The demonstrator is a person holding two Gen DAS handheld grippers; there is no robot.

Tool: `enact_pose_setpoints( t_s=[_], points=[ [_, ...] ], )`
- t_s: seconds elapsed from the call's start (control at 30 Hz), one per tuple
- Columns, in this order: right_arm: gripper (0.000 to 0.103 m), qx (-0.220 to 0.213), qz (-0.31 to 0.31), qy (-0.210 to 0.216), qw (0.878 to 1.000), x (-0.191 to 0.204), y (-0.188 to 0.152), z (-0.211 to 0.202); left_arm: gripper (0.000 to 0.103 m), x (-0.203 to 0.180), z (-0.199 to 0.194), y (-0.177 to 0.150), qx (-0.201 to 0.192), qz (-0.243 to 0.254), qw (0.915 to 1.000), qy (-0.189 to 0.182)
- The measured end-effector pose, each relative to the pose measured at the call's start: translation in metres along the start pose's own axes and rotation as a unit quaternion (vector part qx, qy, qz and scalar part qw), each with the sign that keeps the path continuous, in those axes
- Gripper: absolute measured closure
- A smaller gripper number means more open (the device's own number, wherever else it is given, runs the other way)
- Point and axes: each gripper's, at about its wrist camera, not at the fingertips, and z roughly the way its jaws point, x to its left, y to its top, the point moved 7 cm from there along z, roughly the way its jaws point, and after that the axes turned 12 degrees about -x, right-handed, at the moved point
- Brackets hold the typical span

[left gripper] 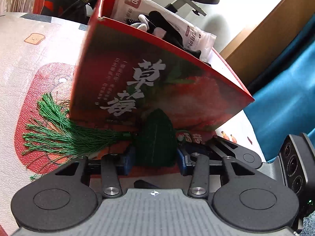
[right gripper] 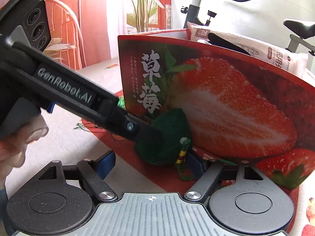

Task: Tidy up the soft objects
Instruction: 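Close the right gripper on the green pouch while the left gripper grasps it too, then lift the green pouch with both grippers and carry it over the box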

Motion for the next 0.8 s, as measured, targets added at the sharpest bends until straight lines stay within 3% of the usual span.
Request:
enact_pose_setpoints(
  t_s=[0.27, 0.47, 0.63, 0.8],
  points=[
    [0.033, 0.000, 0.000, -0.015, 1.000, -0.009, 0.000, 0.000, 0.058, 0.003, 0.003, 0.013, -0.026, -0.005, 0.9996, 0.005],
    [0.049, 0.001, 0.005, -0.017, 1.000, -0.013, -0.001, 0.003, 0.057, 0.005, 0.016, 0.011, -0.014, -0.017, 0.9997, -0.011],
    [0.051, -0.006, 0.009, -0.011, 1.000, -0.010, 0.003, -0.007, 0.057, -0.012, 0.011, 0.007, -0.018, 0.006, 0.9998, -0.009],
    [0.052, -0.034, -0.002, -0.005, 0.999, -0.003, 0.025, -0.029, 0.057, -0.027, -0.014, 0.020, -0.049, 0.009, 0.9986, -0.016]
  ],
)
